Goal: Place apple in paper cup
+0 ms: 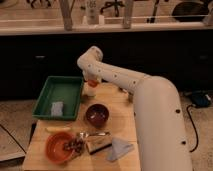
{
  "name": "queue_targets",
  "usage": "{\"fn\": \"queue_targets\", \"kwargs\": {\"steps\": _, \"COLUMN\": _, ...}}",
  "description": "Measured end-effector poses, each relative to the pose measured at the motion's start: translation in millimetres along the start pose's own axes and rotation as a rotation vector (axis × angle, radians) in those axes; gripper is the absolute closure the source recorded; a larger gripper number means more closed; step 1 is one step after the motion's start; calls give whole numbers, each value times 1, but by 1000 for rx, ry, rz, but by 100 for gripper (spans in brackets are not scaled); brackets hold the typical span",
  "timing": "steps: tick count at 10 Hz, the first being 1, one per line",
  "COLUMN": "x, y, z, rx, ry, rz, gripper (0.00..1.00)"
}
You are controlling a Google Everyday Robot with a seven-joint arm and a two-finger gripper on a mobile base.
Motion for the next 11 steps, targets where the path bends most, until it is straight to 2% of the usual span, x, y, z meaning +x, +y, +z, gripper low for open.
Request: {"fn": "queue_targets", "kwargs": {"steps": 11, "x": 8, "y": 2, "z": 6, "rx": 35, "ry": 12, "rz": -17, "gripper": 95}}
